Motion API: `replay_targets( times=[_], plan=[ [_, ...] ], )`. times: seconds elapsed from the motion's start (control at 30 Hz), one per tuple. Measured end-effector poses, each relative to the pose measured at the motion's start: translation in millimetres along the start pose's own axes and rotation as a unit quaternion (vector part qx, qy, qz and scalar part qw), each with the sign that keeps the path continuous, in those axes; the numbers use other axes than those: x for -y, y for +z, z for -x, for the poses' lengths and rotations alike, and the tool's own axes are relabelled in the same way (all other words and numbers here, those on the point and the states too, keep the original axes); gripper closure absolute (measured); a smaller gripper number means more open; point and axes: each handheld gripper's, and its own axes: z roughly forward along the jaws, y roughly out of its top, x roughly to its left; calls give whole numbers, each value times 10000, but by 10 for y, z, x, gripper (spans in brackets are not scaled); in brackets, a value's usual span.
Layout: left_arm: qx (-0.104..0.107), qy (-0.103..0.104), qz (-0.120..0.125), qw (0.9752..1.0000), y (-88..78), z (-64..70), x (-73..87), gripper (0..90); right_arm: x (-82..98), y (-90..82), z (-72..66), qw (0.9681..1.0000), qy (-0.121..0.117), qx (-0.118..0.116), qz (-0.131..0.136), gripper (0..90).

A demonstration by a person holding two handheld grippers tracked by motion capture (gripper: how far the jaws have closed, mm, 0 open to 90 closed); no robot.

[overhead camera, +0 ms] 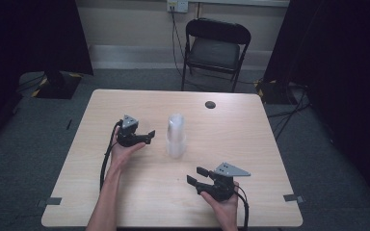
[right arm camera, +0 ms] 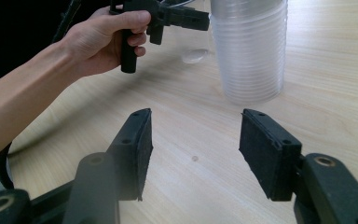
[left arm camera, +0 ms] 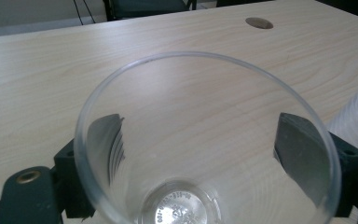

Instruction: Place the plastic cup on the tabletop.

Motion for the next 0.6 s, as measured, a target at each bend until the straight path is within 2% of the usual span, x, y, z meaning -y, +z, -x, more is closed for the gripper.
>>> replay_targets(
  times=[0.07, 0.17, 0.2, 0.37, 0.5, 0.53, 0.6],
  plan=[
    [31, -43, -105, 9999, -7, 4, 3, 155, 2, 0, 2, 10000, 0, 5, -5, 440],
    [-43, -29, -248, 9997, -25, 24, -1, 158, -1, -6, 0, 10000, 9, 41, 27, 441],
    [0, -54, -275, 9996, -37, 21, -1, 155, -3, -9, 1, 10000, 19, 37, 43, 441],
    [-6, -102, -261, 9996, -52, 20, 56, 156, -12, -17, 4, 10000, -2, 44, 60, 442],
    [-19, -147, -158, 9998, -107, 20, 80, 156, -15, -7, -4, 10000, -11, 40, 44, 441],
    [-11, -136, -254, 9996, -120, 13, 84, 157, -15, -7, -5, 10000, -12, 35, 37, 441],
    [16, -209, -285, 9994, -128, 21, 102, 156, -14, -6, -5, 10000, -13, 47, 35, 441]
  ],
)
